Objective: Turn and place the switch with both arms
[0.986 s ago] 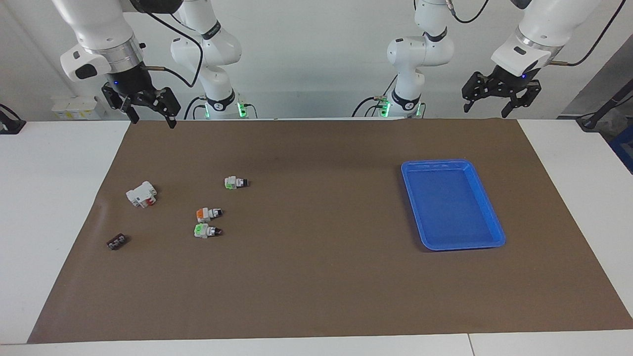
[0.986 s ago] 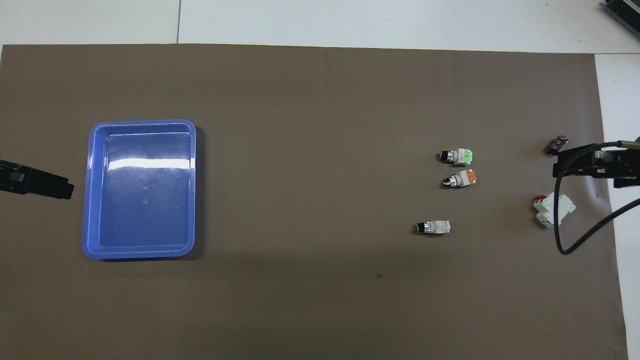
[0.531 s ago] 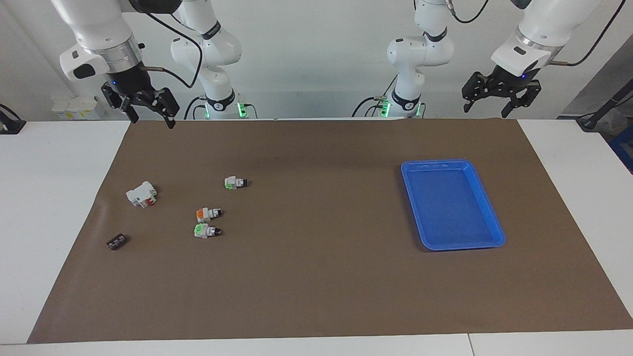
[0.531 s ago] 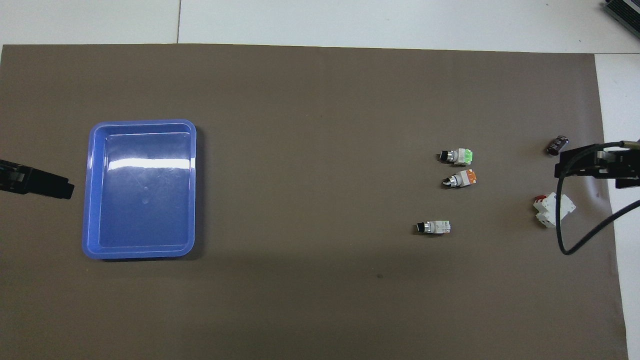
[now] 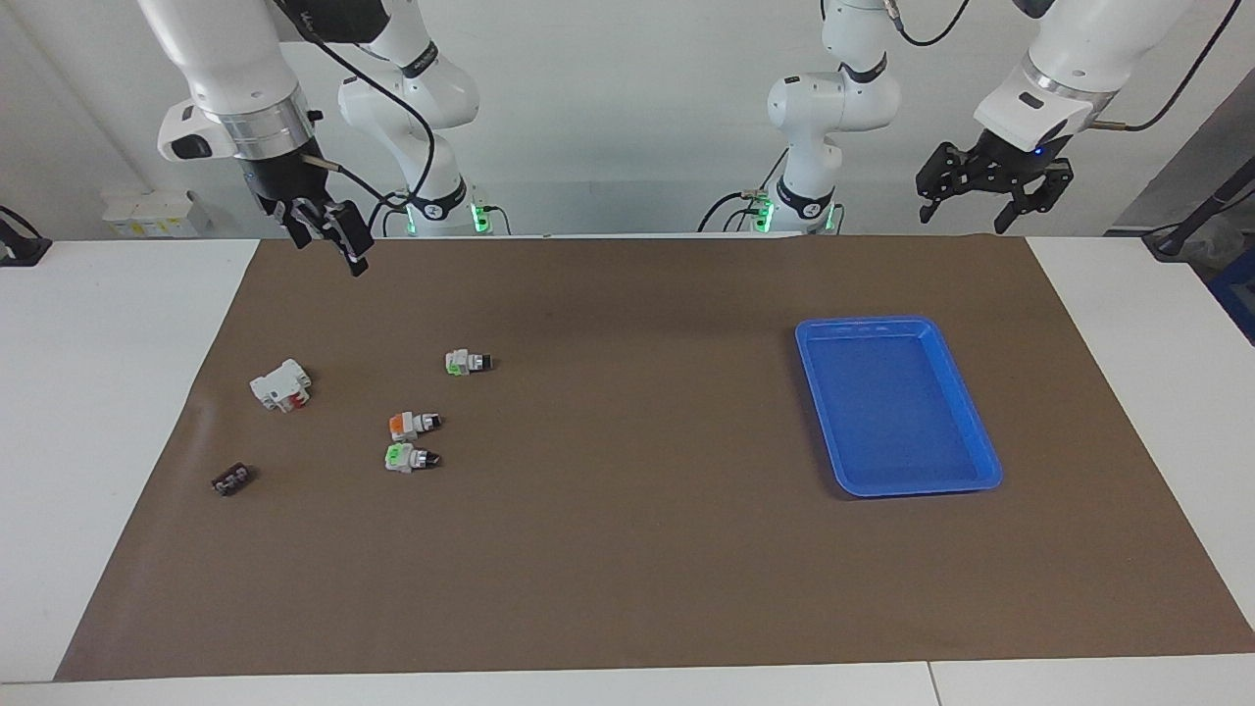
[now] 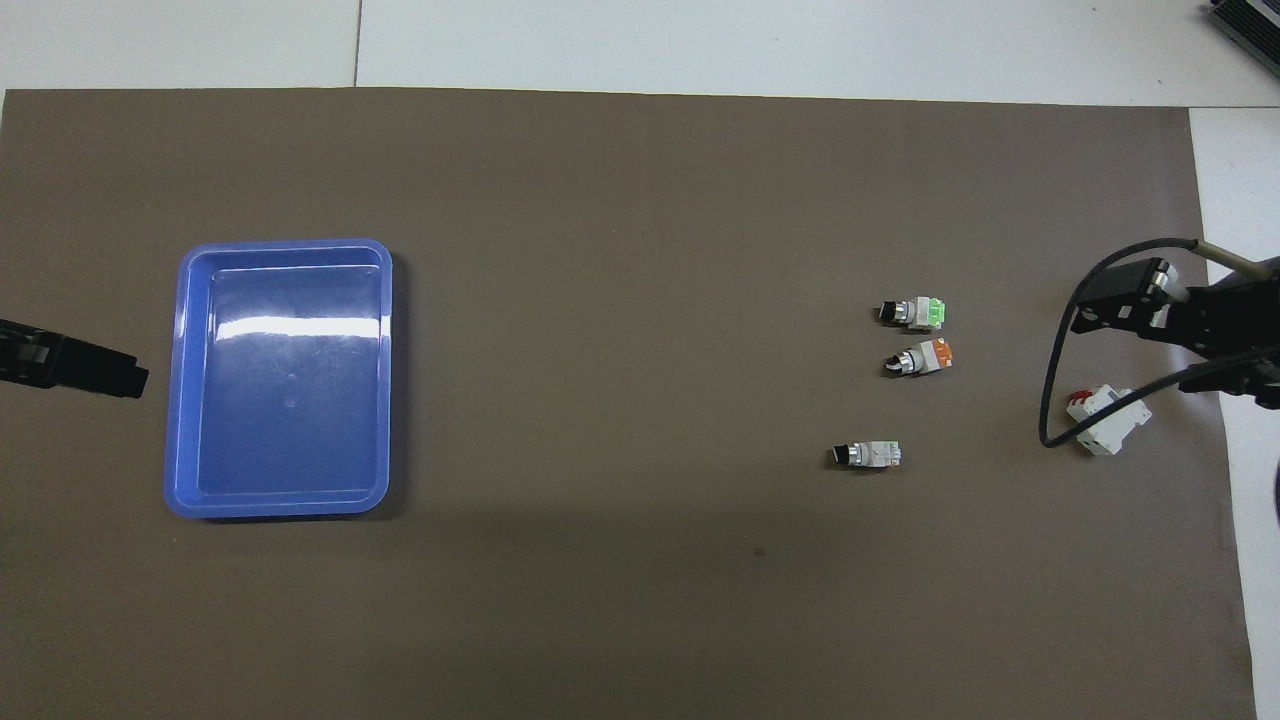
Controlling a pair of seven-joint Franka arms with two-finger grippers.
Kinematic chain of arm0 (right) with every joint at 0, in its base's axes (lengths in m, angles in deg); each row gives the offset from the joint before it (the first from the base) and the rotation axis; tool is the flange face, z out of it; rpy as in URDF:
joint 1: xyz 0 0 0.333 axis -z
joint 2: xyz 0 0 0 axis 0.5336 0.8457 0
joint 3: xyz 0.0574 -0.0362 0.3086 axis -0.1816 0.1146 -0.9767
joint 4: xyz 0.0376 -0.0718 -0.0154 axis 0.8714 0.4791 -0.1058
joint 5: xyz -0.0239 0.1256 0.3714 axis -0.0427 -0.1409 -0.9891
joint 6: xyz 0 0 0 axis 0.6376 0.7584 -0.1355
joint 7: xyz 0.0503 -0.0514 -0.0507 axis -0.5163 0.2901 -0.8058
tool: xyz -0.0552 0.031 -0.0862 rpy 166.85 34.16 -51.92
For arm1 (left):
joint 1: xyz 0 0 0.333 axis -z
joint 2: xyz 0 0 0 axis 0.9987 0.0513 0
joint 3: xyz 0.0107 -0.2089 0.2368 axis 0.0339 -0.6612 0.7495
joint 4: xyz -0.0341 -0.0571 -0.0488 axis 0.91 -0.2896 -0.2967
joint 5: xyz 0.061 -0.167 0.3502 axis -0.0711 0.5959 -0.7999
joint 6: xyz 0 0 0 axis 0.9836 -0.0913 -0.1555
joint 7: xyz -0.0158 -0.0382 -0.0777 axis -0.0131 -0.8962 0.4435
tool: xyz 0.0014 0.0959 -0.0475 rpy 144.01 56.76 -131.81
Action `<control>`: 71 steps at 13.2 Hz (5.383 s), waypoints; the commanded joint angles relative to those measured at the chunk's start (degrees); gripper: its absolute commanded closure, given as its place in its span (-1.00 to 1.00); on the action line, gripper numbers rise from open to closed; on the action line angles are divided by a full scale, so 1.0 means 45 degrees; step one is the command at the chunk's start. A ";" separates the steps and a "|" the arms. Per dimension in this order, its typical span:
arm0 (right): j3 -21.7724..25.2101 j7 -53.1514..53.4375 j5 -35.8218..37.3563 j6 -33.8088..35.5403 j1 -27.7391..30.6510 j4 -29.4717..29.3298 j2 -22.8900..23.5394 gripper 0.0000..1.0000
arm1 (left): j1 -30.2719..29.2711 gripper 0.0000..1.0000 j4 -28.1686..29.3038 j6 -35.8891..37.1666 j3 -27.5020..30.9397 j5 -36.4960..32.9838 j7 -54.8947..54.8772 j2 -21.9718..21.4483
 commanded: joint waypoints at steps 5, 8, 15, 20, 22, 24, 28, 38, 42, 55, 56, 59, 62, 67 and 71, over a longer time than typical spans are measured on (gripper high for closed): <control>-0.0050 0.6923 -0.0083 -0.4057 -0.1251 0.3776 0.0908 -1.00 | 0.0047 -1.00 0.0352 -0.0017 0.0056 -0.0228 -0.0086 -0.0338; -0.0050 1.0733 -0.0220 -0.5559 -0.1954 0.5530 0.1127 -1.00 | 0.0047 -1.00 0.0352 -0.0017 0.0056 -0.0228 -0.0086 -0.0319; -0.0050 1.1526 -0.1235 -0.7961 -0.1585 0.8481 0.0755 -1.00 | 0.0047 -1.00 0.0352 -0.0017 0.0056 -0.0228 -0.0086 -0.0338; -0.0050 1.1311 -0.1236 -0.9176 -0.1508 0.9088 0.0951 -1.00 | 0.0047 -1.00 0.0352 -0.0017 0.0056 -0.0228 -0.0086 -0.0338; -0.0050 1.1234 -0.1236 -0.9431 -0.1586 0.9403 0.0911 -1.00 | 0.0047 -1.00 0.0352 -0.0017 0.0056 -0.0228 -0.0086 -0.0319; -0.0050 1.1077 -0.1236 -0.9724 -0.1567 0.9501 0.0989 -0.93 | 0.0047 -1.00 0.0352 -0.0017 0.0056 -0.0228 -0.0086 -0.0319; -0.0050 1.0806 -0.1683 -0.9725 -0.1061 0.9423 0.1106 1.00 | 0.0047 -1.00 0.0352 -0.0017 0.0056 -0.0228 -0.0086 -0.0338; -0.0050 0.9612 -0.5077 -0.4496 -0.0805 0.4604 0.1030 1.00 | 0.0047 -1.00 0.0352 -0.0017 0.0056 -0.0228 -0.0086 -0.0338; -0.0070 0.9535 -0.7948 -0.3886 -0.1566 0.2649 0.1048 1.00 | 0.0047 -1.00 0.0352 -0.0017 0.0056 -0.0228 -0.0086 -0.0338; -0.2804 0.9241 -1.1626 -0.6538 -0.2385 -0.1612 0.3723 1.00 | 0.0183 -1.00 0.0352 0.0433 -0.0080 0.0004 0.0107 -0.0572; -0.2804 0.9260 -1.1530 -0.6831 -0.2522 -0.1593 0.3743 1.00 | 0.0222 -1.00 0.0217 0.0432 -0.0100 0.0296 0.0786 -0.0553; -0.2804 0.9767 -1.1431 -0.8237 -0.3285 -0.1514 0.3918 1.00 | 0.0223 -0.94 0.0138 -0.0150 -0.0158 0.1948 0.3538 -0.0515; -0.2804 1.1442 -1.1412 -0.9585 -0.3909 -0.1515 0.4289 1.00 | 0.0144 -0.90 0.0273 -0.0755 -0.0178 0.4043 0.6233 -0.0534; -0.2804 1.1584 -1.1099 -0.9530 -0.3949 -0.1476 0.4310 1.00 | 0.0261 -0.39 0.1794 -0.3918 -0.0821 0.6271 1.0300 -0.0846; -0.2804 1.1624 -1.1079 -0.9530 -0.3949 -0.1456 0.4310 1.00 | 0.0261 -0.33 0.2188 -0.5445 -0.0900 0.7874 1.1163 -0.0749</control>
